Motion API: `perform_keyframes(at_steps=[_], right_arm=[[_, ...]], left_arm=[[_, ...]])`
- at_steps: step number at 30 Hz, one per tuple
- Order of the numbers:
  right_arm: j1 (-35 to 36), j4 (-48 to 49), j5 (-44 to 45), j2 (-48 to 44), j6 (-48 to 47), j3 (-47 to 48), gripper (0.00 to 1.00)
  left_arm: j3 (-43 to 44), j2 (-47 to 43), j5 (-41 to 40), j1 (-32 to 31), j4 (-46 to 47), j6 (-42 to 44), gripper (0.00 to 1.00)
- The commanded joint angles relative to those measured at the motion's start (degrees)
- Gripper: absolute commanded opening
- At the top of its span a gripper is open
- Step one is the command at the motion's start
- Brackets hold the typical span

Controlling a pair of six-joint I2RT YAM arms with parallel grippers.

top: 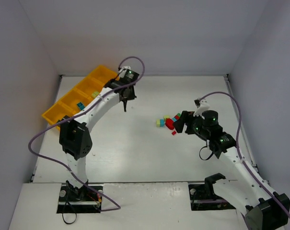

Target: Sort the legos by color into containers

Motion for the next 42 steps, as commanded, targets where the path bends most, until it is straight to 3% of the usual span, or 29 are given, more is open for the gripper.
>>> perform_keyframes(at_steps=[1,4,5,9,14,21,25,36,40,42], right_arm=[[-0.02,3.47,-3.34,0.96,-2.32,3.09,0.71],[-0.02,4.35,-5.61,0.34,-0.48,2.47,0.71],[-0.02,4.44,-5.97,0.08,-0.47,2.04,0.71],[-0.02,4.70,-7.03,-0.19,-2.23,0.63,0.71],[-0.02,4.88,-5.89,1.31,-0.39,0.45,0.71],[-0.02,5.05,-4.40,2.97,3.04,-0.51,0.71],[-0.02,5.14,-4.22,4.47,3.66,-0.25,0.71],[-0.02,5.05,-4.66,7.02,2.16,1.07,0.72],[-0.11,4.70,-2.74,6.67,1.55,0.98,0.71],[-0.19,4.61,-1.41,6.84,1.02,1.15,0.66]], left_arm=[[8.79,1.70,-5.88,5.45,-1.33,8.86,0.04],[20.38,8.72,-5.89,10.28,-4.12,13.00,0.06],[27.81,12.75,-5.80,11.34,-5.10,13.71,0.06],[40.70,20.68,-4.57,16.00,-4.24,18.01,0.10],[39.67,23.33,-0.18,23.03,6.92,18.72,0.14],[40.72,27.55,2.63,24.27,18.17,23.73,0.15],[38.88,28.08,2.99,24.27,20.82,23.65,0.16],[39.48,30.54,3.95,24.44,22.41,22.07,0.36],[36.77,26.25,8.15,23.74,22.14,20.31,0.39],[31.94,21.70,11.58,22.69,22.84,19.52,0.39]])
